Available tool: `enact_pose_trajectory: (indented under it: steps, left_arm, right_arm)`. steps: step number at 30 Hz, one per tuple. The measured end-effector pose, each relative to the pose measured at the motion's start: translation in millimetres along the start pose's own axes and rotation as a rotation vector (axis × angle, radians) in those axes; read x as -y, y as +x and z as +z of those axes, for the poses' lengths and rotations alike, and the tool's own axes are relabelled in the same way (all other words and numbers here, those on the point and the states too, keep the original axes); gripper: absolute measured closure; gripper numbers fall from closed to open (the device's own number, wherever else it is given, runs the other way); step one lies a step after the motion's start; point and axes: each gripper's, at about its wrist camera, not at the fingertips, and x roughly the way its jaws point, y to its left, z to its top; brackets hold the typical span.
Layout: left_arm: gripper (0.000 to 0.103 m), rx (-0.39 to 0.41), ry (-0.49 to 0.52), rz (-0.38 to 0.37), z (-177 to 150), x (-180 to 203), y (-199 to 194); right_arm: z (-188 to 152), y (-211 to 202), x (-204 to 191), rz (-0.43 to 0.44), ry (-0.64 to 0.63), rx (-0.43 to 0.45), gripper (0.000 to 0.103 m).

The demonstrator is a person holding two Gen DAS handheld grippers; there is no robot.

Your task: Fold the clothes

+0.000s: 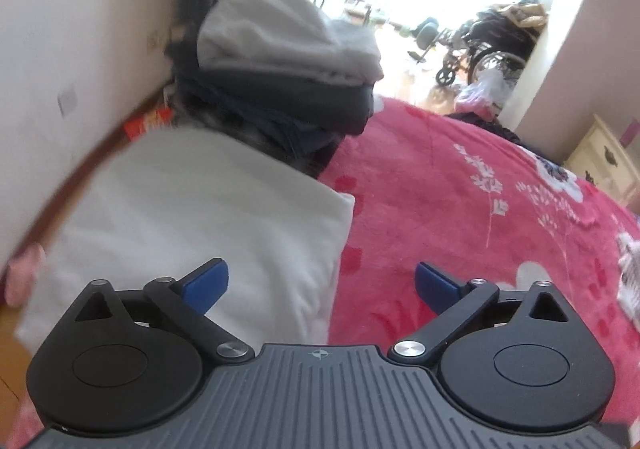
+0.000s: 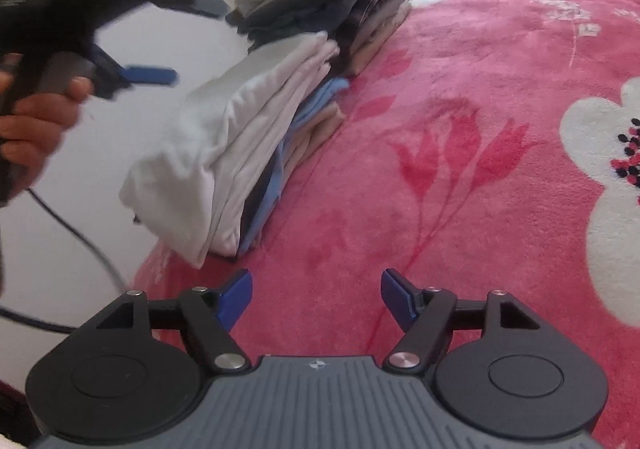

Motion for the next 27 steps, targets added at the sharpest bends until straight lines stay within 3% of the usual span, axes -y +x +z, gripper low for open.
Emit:
enact_pose_trajectory:
  steps: [3,6,11,15,18,22,27]
  left_arm:
    - [0.0,0.053,0.041,-0.014,-11.2,-0.5,-24.3]
    - [0.0,0.071,0.019,-0.072,-22.9,-3.5,-38.3]
    - [0.0,0.06,-0.017,-0.159,-37.9,-9.6,-59.3]
    - [0.0,0.115,-0.006,-0.143,-47.4,-17.3,-87.7]
    - [0.0,0.168,-0.002,-0.132,-57.5,-23.2,-110.2]
    - [0.0,0.156,-0.007,-0.11,-71.8,-27.0,-125.5]
    - [0.0,0.134,0.051,0.003,-91.0,-24.8,-137.2]
  right_arm:
    - [0.6,-6.4,-8.1,-0.062,-0.046,0.02,0.025]
    - [7.2,-21.8,-18.6,-0.131,-0.073,0.071,0.021]
    - [12.9,-62.6,-47.0,-0.217,-0.11,0.17,0.005]
    - [1.6,-91.9,-78.2,-0.286,-0.186,0.224,0.0]
    - [-6.1,-101.4,-93.4,-0.296,-0.19,0.197,0.0]
    - [-13.0,-108.6,-115.9,-0.337,-0.213,0.209,0.0]
    - [-11.6,-116.2,-136.4,-0.319,-0.163,0.217,0.0]
